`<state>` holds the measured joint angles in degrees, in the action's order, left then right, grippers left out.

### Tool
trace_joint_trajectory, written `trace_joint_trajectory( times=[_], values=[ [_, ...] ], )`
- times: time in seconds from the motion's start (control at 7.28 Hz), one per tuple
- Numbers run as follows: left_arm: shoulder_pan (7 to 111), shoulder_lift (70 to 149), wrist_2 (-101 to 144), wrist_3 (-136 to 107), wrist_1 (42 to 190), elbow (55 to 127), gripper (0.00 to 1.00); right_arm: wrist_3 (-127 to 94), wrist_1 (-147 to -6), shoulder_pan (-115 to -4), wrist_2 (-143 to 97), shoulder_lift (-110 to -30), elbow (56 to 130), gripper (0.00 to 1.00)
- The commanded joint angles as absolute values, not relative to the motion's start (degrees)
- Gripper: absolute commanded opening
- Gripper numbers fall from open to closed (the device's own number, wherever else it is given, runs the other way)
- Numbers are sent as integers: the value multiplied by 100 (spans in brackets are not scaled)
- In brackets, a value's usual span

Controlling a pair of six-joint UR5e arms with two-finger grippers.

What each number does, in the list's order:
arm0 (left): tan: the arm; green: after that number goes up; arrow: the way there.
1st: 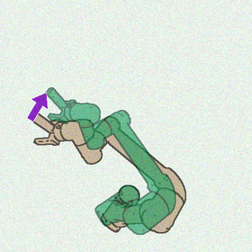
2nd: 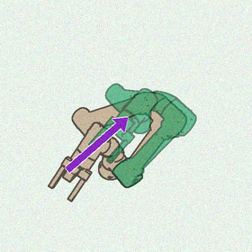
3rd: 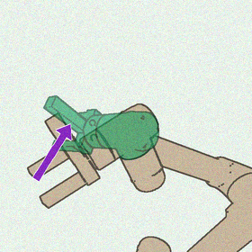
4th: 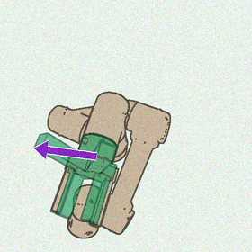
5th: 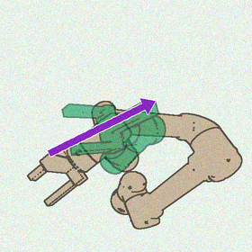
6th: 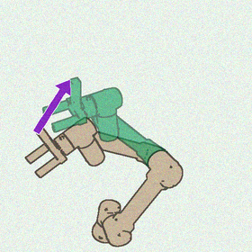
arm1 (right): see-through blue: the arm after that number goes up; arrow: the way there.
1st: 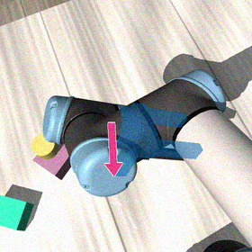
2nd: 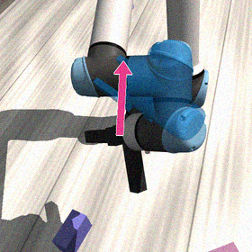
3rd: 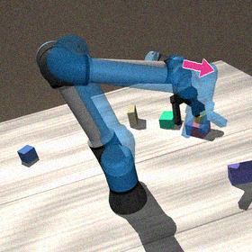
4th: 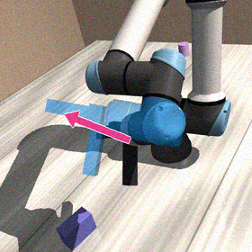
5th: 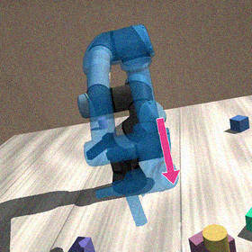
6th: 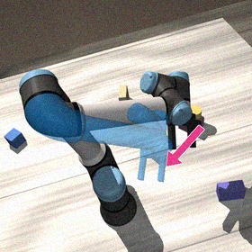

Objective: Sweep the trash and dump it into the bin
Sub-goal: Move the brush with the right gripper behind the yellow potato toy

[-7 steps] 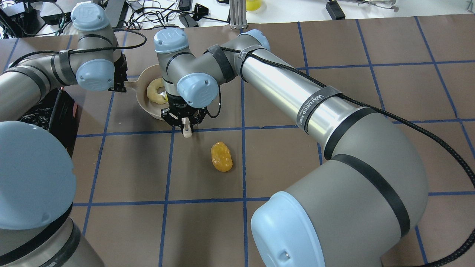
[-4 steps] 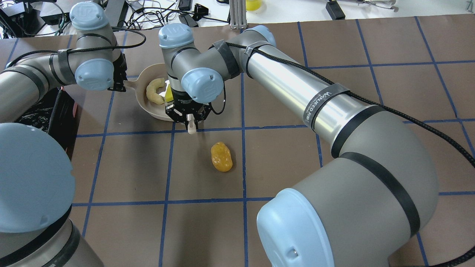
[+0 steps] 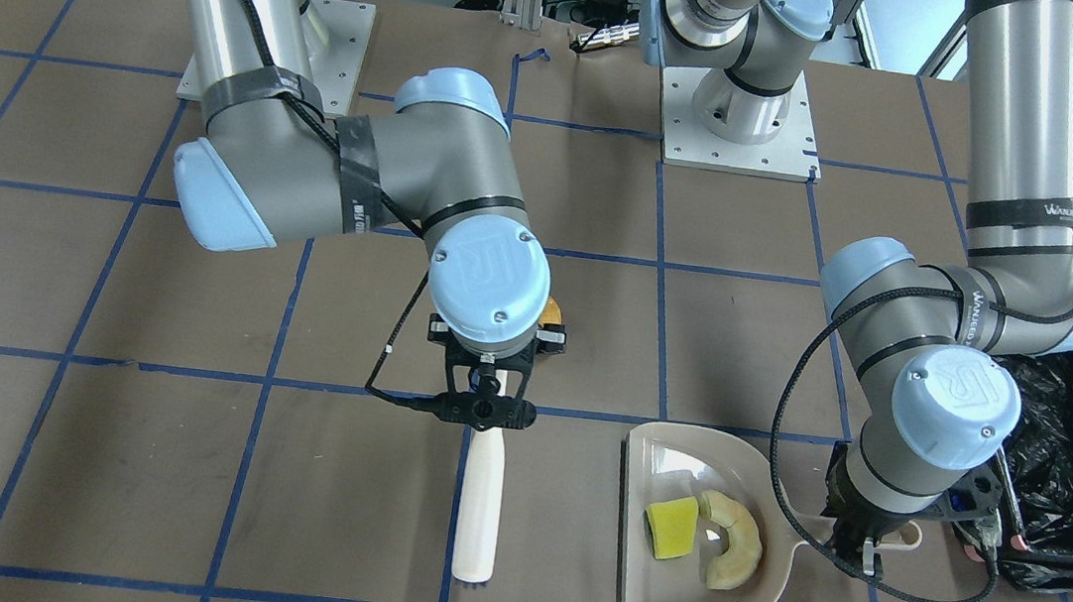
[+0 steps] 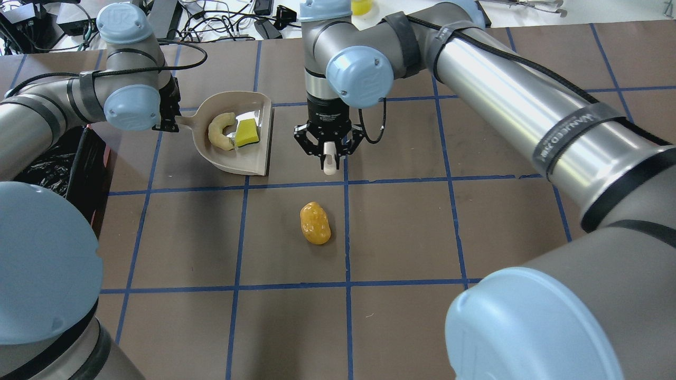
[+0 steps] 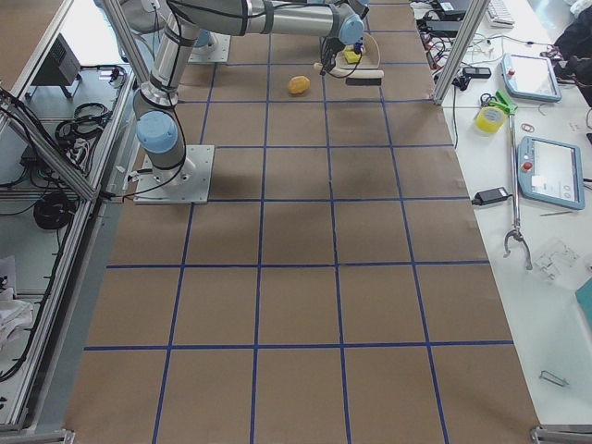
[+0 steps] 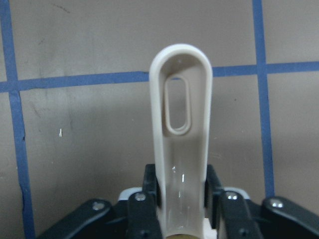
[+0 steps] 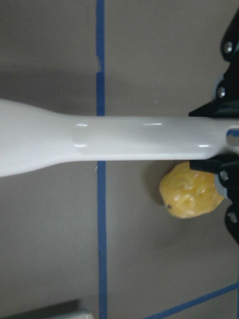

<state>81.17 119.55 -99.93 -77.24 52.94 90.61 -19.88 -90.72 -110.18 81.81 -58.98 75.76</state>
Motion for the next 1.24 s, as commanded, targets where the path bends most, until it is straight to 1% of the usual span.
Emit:
trace_joint_trajectory(
  times=[0.0, 0.27, 0.41, 0.69, 0.96, 1.1],
  values=[
    [8182, 11577, -9792, -7708, 5300, 9542, 0, -1960, -9018, -10837, 8314, -7026, 9011, 1],
    [8165, 11173, -9782, -7708, 5326, 10053, 0, -2039, -9236, -10881, 8166, -7898, 10295, 0],
    [8113, 10953, -9782, -7699, 5361, 10324, 0, -2109, -9237, -10977, 8165, -8188, 10692, 0],
    [8121, 10575, -9852, -7708, 5361, 10843, 0, -3010, -9455, -11396, 8148, -8236, 10837, 0],
    [8104, 10276, -9862, -7752, 5327, 11379, 0, -3968, -9588, -11881, 7692, -7982, 10828, 0],
    [8095, 10187, -9853, -7787, 5300, 11512, 0, -4199, -9859, -11987, 7630, -7859, 10854, 0]
  ],
)
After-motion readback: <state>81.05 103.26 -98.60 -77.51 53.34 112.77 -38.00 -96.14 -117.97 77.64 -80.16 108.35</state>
